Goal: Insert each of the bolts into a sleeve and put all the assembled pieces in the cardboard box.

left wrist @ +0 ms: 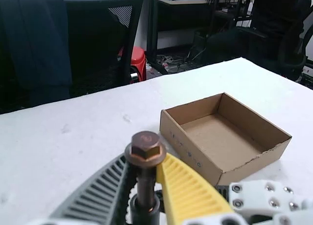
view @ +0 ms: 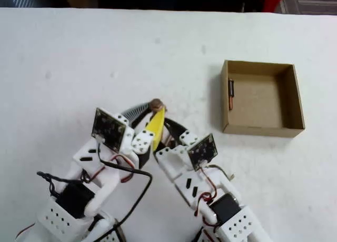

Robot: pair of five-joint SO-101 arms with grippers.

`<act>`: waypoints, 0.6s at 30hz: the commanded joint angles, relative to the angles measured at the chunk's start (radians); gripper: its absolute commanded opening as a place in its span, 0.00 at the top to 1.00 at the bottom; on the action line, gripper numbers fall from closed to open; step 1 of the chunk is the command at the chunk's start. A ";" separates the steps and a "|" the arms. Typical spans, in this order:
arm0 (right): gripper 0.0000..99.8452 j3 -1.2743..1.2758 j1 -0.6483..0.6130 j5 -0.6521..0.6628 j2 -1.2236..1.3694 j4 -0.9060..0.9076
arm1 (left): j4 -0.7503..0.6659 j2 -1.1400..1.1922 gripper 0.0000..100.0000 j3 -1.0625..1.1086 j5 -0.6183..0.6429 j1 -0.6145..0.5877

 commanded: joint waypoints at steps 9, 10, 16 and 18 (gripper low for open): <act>0.98 0.008 0.027 -0.006 -0.015 -0.002 | 0.034 -0.012 0.98 -0.002 0.014 0.038; 0.98 0.008 0.027 -0.006 -0.015 -0.002 | 0.031 -0.012 0.98 0.005 0.012 0.038; 0.98 0.008 0.027 -0.006 -0.015 -0.001 | 0.028 -0.012 0.98 0.021 0.009 0.038; 0.98 0.008 0.027 -0.006 -0.015 -0.001 | 0.028 -0.012 0.98 0.021 0.009 0.038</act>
